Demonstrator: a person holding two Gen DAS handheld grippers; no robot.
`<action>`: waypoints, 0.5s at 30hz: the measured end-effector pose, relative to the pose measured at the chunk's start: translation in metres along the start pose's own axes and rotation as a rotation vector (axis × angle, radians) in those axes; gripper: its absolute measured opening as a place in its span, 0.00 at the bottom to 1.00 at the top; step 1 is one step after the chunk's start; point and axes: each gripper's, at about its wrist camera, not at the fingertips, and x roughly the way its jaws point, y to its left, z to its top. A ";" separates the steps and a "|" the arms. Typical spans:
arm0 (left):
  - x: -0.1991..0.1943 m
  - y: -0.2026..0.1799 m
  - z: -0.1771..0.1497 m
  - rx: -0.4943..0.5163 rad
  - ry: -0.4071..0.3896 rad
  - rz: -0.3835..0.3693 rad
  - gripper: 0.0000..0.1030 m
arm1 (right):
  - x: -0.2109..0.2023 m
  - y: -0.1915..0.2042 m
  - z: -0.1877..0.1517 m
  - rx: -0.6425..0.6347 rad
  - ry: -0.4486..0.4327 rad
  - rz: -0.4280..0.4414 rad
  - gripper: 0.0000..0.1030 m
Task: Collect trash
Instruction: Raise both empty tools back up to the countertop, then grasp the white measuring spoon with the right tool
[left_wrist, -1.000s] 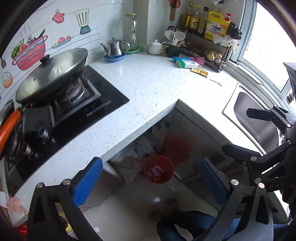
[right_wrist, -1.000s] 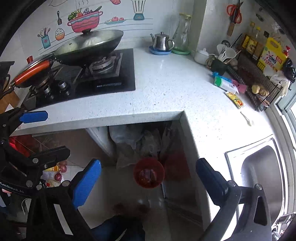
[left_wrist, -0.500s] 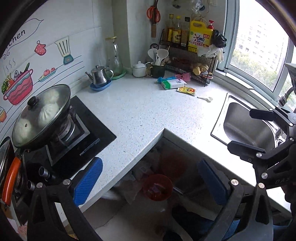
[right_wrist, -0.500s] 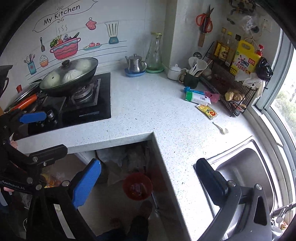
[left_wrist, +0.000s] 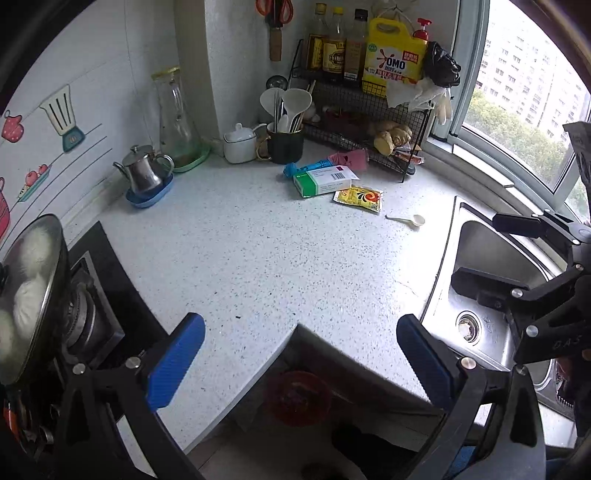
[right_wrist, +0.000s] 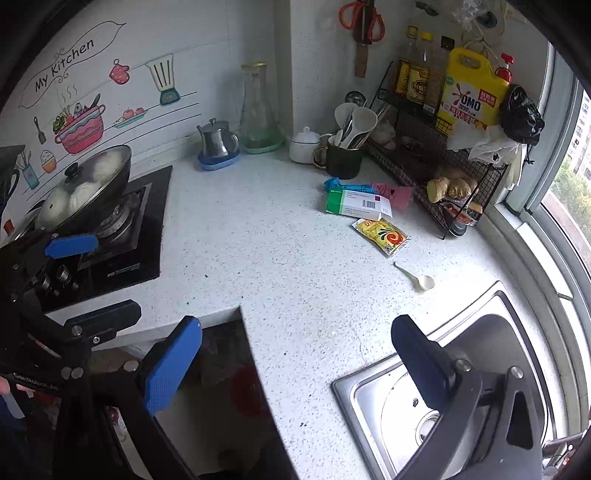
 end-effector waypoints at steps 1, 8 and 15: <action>0.011 -0.001 0.008 0.002 0.015 0.001 1.00 | 0.008 -0.008 0.004 0.007 0.010 0.003 1.00; 0.079 -0.013 0.057 0.004 0.097 -0.009 1.00 | 0.066 -0.068 0.029 0.014 0.096 0.015 1.00; 0.147 -0.025 0.095 -0.027 0.172 -0.064 1.00 | 0.120 -0.117 0.035 -0.050 0.224 -0.028 1.00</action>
